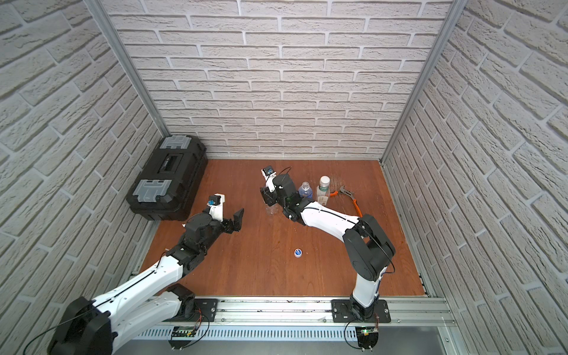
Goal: Screw on the bottle caps
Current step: Place the plastic bottle at the center of the board.
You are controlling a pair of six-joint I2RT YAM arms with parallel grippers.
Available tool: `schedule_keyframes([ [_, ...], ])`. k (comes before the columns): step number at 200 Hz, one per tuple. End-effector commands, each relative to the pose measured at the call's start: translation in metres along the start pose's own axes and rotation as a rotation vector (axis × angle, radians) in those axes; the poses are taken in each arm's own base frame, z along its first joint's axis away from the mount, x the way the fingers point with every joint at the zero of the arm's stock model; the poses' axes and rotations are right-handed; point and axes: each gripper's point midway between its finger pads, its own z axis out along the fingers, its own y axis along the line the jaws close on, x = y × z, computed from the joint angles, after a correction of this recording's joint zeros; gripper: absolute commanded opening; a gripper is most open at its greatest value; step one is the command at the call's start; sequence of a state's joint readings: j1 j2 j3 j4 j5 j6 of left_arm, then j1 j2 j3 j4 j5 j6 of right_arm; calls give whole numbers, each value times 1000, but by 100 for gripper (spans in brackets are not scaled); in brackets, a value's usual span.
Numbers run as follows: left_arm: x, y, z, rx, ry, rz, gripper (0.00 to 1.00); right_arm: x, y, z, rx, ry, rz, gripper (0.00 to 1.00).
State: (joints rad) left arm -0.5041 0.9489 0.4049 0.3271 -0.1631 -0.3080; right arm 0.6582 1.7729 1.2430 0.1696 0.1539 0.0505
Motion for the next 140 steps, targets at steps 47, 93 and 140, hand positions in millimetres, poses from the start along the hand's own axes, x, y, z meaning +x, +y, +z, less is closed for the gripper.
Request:
schedule_keyframes([
  [47,-16,-12,2,61,-32,3,98,-45,-17,-44,67,-85,-30,100],
  [93,-19,-50,4,225,-15,69,98,-53,-47,-102,160,-35,-95,100],
  [140,-20,-87,13,311,0,156,98,-21,-100,-128,275,119,-17,98],
])
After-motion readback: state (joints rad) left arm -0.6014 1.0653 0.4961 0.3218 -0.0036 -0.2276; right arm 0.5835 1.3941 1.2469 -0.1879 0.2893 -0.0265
